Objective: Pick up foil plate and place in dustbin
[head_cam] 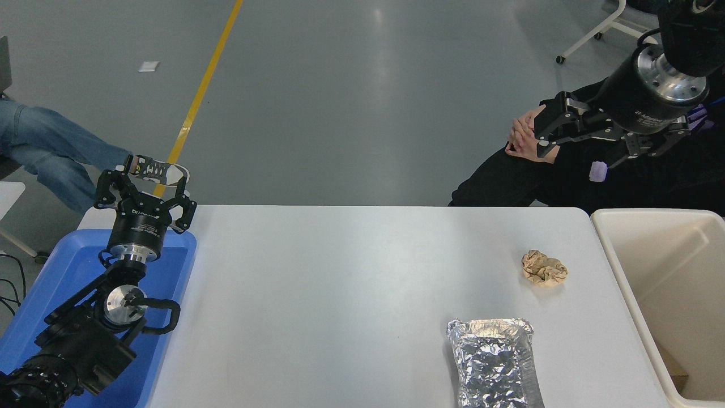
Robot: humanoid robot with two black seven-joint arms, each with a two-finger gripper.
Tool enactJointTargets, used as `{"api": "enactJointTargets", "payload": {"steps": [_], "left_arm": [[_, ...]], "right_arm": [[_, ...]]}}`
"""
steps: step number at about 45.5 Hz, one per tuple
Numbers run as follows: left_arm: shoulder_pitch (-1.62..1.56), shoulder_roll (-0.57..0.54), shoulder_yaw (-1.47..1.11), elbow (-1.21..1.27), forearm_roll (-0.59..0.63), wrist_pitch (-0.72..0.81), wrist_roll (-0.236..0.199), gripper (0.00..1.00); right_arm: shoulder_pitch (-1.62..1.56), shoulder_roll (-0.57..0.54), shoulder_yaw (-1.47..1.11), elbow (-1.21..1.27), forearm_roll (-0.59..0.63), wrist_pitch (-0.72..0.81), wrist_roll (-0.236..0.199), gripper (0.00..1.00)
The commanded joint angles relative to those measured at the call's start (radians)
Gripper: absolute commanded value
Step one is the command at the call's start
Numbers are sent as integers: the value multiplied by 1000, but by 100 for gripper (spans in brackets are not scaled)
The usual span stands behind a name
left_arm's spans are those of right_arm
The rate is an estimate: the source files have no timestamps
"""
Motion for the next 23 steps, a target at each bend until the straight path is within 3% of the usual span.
{"api": "enactJointTargets", "payload": {"steps": [1, 23], "left_arm": [[0, -1, 3, 0, 0, 0, -2, 99], [0, -1, 2, 0, 0, 0, 0, 99]], "right_arm": [[-4, -1, 0, 0, 0, 0, 0, 100], [-1, -1, 0, 0, 1, 0, 0, 100]]}}
